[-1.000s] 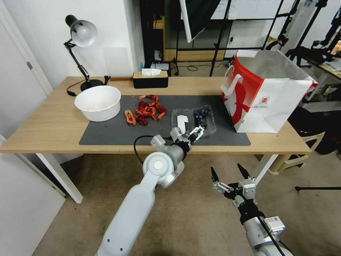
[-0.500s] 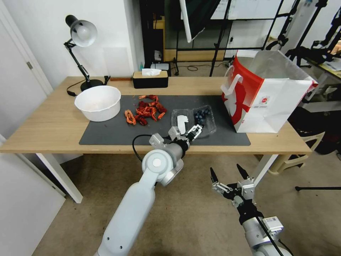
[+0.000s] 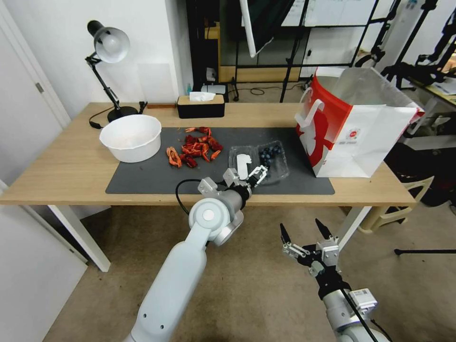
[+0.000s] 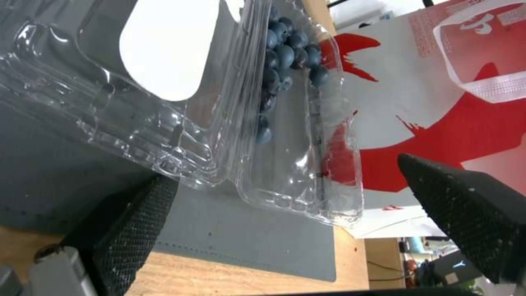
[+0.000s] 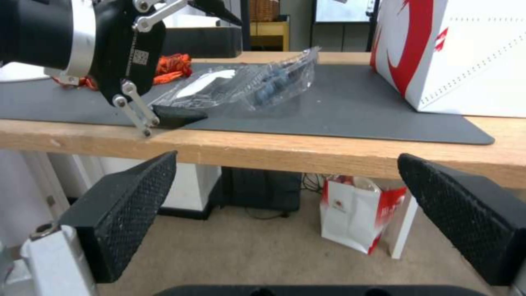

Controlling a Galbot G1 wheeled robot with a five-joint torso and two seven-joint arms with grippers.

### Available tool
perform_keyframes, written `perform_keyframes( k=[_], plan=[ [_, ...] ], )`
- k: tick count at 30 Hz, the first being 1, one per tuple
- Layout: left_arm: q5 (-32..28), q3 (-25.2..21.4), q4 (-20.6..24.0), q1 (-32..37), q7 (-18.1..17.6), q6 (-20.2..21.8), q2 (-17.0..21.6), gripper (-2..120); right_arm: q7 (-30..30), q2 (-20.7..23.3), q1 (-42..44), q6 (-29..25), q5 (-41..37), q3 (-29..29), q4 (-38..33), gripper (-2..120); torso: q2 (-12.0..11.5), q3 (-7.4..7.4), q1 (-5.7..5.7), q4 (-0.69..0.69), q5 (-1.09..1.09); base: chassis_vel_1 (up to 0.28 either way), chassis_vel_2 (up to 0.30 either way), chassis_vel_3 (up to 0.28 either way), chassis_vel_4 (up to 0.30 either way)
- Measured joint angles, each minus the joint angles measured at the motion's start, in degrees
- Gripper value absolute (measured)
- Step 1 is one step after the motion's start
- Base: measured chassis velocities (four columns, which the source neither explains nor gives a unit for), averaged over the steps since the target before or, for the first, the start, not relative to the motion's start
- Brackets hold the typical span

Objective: Close the takeout container lid, then place the container into the takeout bag.

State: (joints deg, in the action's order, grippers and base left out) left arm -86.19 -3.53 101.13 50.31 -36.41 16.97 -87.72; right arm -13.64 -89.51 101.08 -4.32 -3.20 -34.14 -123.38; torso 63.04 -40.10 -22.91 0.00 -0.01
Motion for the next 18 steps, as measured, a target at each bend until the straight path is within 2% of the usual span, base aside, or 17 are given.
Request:
perform_keyframes(
  k=[7,15,18],
  plan=[
    [0.10,-0.03,-0.18,0.16,1.17,-0.88,0.03,100,-0.01,-0.17,0.18,-0.15,0.28,0.02,0.00,100,-0.01,-0.01,0.00,0.01,0.01,0.000,0.000,0.000,0.000],
    [4.13,0.67,0.99,0.95,6.79,-2.44,1.21,100,-0.09,-0.37,0.30,-0.23,0.64,0.21,-0.08,100,-0.02,-0.02,0.00,0.01,0.01,0.000,0.000,0.000,0.000],
    [7.75,1.26,1.31,1.33,10.23,-3.37,1.60,100,-0.09,-0.39,0.38,-0.27,0.73,0.25,-0.20,100,-0.02,-0.02,0.00,0.01,0.01,0.000,0.000,0.000,0.000]
  ],
)
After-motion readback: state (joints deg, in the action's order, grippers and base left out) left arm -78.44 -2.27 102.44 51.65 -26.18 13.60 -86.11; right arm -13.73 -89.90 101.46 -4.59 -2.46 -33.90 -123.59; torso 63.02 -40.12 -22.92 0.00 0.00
